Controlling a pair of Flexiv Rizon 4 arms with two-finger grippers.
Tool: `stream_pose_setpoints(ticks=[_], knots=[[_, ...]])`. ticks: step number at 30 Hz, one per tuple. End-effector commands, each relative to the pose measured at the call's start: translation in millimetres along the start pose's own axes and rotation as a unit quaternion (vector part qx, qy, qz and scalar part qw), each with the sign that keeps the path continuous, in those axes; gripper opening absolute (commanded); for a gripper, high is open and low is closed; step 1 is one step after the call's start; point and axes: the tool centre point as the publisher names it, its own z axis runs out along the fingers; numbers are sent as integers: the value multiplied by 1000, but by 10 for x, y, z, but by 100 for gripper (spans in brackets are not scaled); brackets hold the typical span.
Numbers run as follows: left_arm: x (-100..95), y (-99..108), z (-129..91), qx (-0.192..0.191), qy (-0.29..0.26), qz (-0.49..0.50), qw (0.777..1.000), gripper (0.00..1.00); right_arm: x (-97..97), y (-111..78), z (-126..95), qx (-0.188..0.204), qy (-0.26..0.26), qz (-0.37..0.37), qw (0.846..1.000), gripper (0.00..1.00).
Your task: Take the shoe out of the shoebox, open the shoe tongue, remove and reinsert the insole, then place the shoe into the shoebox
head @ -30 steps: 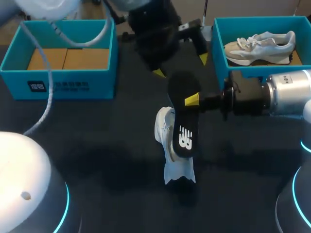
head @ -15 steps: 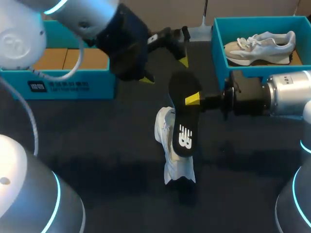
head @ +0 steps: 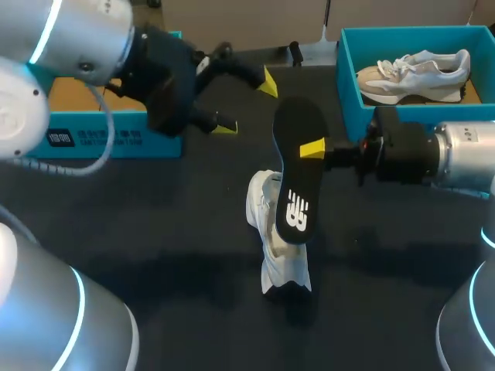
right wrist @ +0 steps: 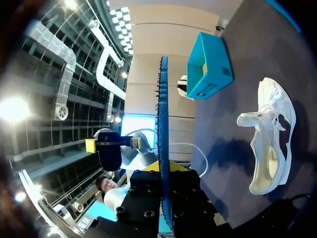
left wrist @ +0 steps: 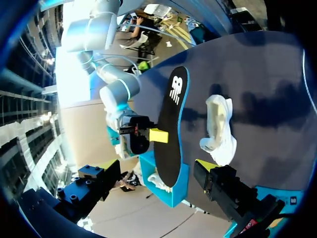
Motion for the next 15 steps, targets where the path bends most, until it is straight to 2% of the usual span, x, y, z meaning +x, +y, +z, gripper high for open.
stream_pose_setpoints(ticks=[1,9,15], knots=[[103,-21,6,2,-171,-4,985,100,83,-30,-12,1,-14,2,1000,0],[139,-29,-2,-7,-189,-12,982,100,73,-29,-7,6,-18,9,1000,0],[126,-60,8,3,-221,-36,975,100,67,-30,-20,7,-21,12,1000,0]])
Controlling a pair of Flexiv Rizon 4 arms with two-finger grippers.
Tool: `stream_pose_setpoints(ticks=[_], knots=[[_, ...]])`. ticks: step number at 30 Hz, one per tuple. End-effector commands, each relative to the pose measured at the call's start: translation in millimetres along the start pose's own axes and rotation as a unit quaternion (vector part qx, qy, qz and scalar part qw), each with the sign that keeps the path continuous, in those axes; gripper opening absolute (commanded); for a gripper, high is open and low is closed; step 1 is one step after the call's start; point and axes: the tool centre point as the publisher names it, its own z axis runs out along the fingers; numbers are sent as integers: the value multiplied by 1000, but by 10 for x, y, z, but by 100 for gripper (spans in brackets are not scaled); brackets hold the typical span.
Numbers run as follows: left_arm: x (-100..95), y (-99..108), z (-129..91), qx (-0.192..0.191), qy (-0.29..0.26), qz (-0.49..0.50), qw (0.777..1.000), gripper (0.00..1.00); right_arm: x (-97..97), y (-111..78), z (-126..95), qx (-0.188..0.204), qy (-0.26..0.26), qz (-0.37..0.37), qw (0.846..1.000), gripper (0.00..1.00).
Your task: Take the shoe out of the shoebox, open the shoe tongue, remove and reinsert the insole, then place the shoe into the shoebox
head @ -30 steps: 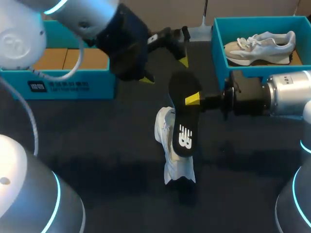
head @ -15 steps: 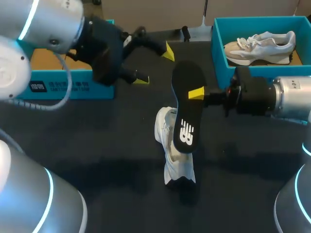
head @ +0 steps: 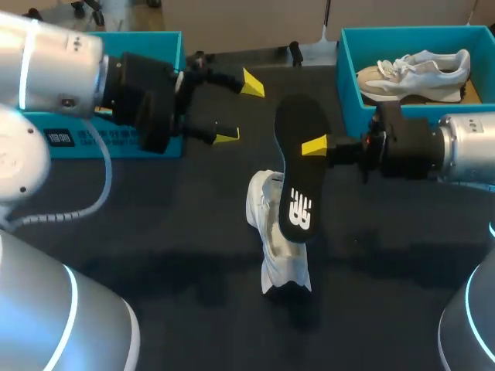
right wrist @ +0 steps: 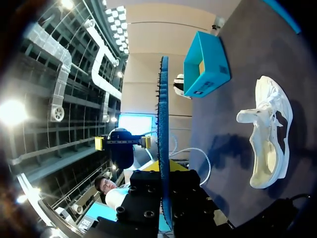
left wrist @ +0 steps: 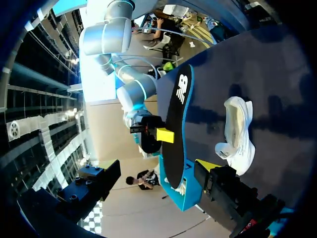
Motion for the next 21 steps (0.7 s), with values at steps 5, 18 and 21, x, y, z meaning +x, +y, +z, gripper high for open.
stream_pose_setpoints(ticks=[5,18,21], knots=[[105,-70,34,13,-63,-44,997,100,-20,-13,-6,2,-7,6,1000,0],[115,-64,37,10,-58,-44,997,100,-61,7,13,21,-41,18,999,0],[115,-64,37,10,-58,-44,997,100,-67,3,16,18,-40,16,999,0]])
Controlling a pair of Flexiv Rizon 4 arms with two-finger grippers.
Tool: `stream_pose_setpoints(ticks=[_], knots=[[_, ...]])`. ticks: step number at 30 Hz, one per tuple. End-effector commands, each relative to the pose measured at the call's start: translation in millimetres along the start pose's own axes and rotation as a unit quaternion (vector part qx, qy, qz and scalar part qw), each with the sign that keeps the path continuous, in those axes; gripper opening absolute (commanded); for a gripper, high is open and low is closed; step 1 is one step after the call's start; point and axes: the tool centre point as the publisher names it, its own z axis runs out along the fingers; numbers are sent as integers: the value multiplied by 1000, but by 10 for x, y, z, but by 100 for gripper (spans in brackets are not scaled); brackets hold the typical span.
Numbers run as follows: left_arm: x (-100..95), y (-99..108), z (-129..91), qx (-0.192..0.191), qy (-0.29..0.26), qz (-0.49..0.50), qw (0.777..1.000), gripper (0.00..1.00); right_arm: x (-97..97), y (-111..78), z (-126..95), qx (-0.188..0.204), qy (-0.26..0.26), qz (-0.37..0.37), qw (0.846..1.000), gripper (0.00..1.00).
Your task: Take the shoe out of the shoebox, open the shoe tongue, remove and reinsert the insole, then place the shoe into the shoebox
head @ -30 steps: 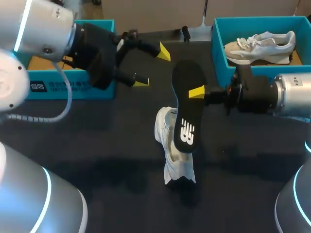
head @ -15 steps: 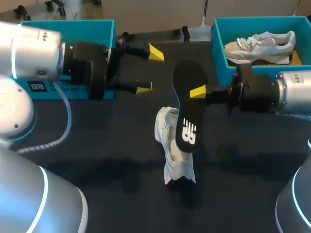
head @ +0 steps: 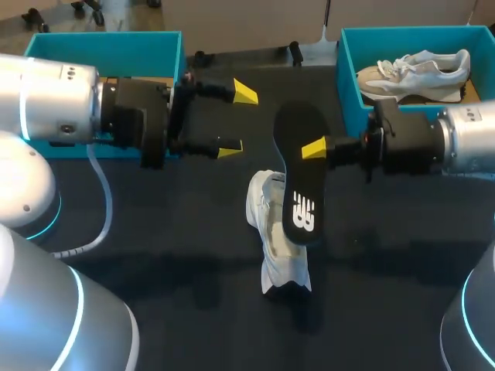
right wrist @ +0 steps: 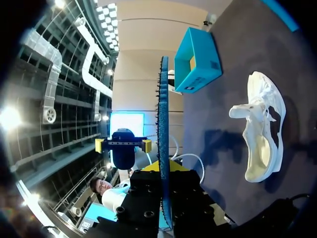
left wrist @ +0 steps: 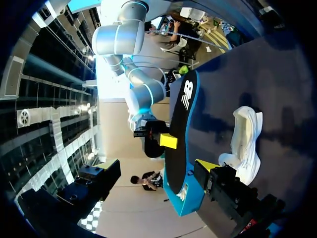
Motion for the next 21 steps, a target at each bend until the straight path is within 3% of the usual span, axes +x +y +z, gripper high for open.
stream_pose_setpoints(ticks=[1,2,6,10,21], knots=[[104,43,22,21,-13,-12,1000,100,-16,12,26,-3,0,-2,1000,0],[104,43,22,21,-13,-12,1000,100,-16,12,26,-3,0,-2,1000,0],[411,155,43,19,-8,-32,999,100,-13,-3,45,-4,2,-4,1000,0],[551,191,71,13,-13,-29,999,100,-14,-7,50,-6,3,-5,1000,0],[757,291,231,-35,-60,4,998,100,23,-40,103,-22,6,-10,1000,0]])
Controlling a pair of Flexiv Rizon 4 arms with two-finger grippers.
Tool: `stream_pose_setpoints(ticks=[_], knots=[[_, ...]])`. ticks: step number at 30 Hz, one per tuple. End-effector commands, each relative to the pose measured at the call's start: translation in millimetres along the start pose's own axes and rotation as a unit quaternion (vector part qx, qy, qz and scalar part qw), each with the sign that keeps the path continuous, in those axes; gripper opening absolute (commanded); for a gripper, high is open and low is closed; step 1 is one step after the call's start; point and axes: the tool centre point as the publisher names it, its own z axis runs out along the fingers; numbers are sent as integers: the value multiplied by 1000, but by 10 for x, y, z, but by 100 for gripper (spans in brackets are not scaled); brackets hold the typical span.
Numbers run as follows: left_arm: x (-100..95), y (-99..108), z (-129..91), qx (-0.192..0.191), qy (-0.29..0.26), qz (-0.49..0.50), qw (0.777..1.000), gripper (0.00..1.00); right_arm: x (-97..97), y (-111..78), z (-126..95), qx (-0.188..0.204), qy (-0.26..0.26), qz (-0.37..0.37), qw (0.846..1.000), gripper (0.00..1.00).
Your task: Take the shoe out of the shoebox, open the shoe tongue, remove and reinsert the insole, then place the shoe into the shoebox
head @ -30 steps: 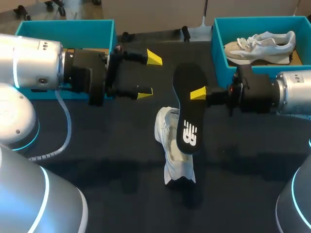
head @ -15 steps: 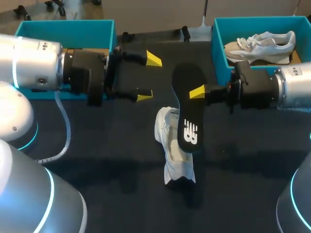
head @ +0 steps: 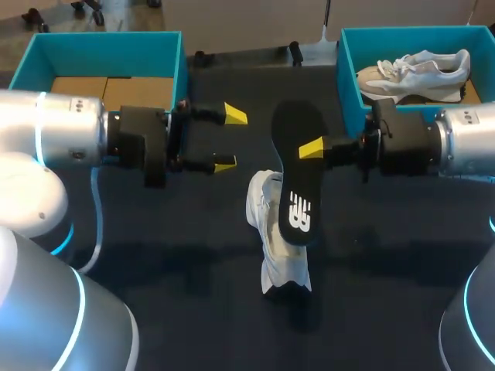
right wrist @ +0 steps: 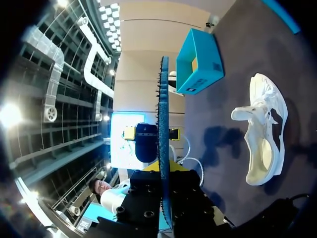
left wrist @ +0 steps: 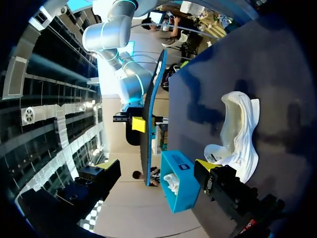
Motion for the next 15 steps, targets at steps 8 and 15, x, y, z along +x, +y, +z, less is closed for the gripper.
stream_pose_setpoints(ticks=[8,15], knots=[[117,8,354,-17,-67,22,997,79,39,-61,148,-15,5,1,1000,0],[70,2,464,-8,-77,24,997,55,-15,-97,220,-4,8,11,1000,0]])
